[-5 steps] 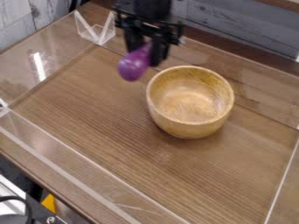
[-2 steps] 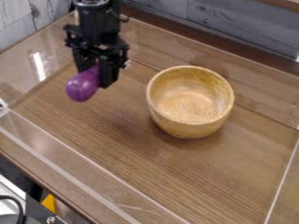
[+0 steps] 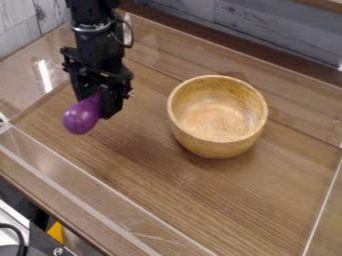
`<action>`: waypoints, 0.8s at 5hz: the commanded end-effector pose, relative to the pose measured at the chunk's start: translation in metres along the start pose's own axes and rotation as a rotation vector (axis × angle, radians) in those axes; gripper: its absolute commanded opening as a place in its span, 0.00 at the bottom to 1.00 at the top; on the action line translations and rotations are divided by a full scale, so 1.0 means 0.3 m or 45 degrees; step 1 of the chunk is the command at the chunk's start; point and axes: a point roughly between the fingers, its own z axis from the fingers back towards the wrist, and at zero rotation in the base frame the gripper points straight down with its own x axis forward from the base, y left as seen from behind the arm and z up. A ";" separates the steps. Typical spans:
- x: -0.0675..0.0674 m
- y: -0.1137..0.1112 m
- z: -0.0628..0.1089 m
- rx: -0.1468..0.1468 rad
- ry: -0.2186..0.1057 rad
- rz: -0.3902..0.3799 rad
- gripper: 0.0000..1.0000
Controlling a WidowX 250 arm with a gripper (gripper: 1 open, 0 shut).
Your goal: Remove the purple eggplant from inside the brown bowl and put it on the table
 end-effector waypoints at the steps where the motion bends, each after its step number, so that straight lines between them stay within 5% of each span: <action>1: 0.004 0.017 -0.021 0.015 -0.016 -0.006 0.00; 4: 0.011 -0.003 -0.132 -0.001 0.012 -0.021 0.00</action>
